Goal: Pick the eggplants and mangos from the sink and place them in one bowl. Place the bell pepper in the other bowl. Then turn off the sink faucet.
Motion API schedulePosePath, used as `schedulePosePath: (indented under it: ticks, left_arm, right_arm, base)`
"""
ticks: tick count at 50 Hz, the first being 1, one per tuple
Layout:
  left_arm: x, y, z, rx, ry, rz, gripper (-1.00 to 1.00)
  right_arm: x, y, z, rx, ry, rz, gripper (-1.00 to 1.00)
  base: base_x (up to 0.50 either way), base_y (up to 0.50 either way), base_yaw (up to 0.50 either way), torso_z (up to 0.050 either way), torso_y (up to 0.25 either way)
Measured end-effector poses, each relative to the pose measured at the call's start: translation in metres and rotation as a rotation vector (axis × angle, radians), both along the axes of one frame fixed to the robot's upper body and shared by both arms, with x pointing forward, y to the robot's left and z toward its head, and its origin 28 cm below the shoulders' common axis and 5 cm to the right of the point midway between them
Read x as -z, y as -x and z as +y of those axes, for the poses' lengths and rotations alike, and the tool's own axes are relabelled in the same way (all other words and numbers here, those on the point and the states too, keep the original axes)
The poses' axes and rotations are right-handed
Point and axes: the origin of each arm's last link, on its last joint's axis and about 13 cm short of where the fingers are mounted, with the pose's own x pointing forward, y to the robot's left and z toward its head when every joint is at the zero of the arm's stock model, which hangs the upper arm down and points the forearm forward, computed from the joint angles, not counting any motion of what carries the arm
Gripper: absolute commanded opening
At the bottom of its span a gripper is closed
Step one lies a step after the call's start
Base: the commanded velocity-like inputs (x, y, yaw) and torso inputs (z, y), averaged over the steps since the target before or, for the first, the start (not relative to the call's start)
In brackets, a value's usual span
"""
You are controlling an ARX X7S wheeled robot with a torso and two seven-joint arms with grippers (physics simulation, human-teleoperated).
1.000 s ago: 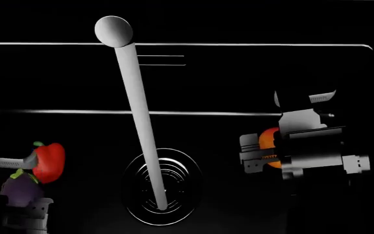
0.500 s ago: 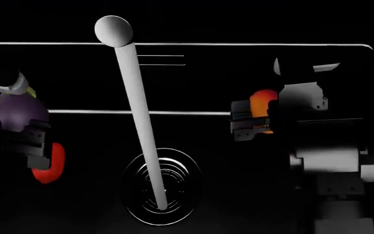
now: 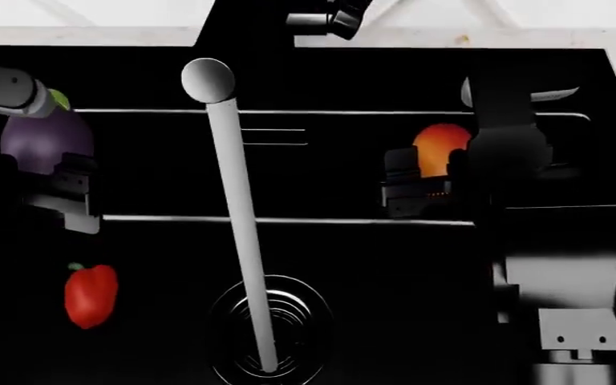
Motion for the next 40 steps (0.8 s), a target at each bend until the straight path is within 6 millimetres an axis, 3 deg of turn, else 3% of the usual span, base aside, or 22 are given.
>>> schedulePosePath:
  ticks: [40]
  left_arm:
    - [0.0034, -0.0003, -0.0021, 0.017, 0.029, -0.046, -1.0]
  right_arm:
    - [0.0031, 0.0065, -0.0016, 0.04, -0.044, -0.059, -1.0]
  base:
    - [0.0, 0.0, 0.0, 0.002, 0.215]
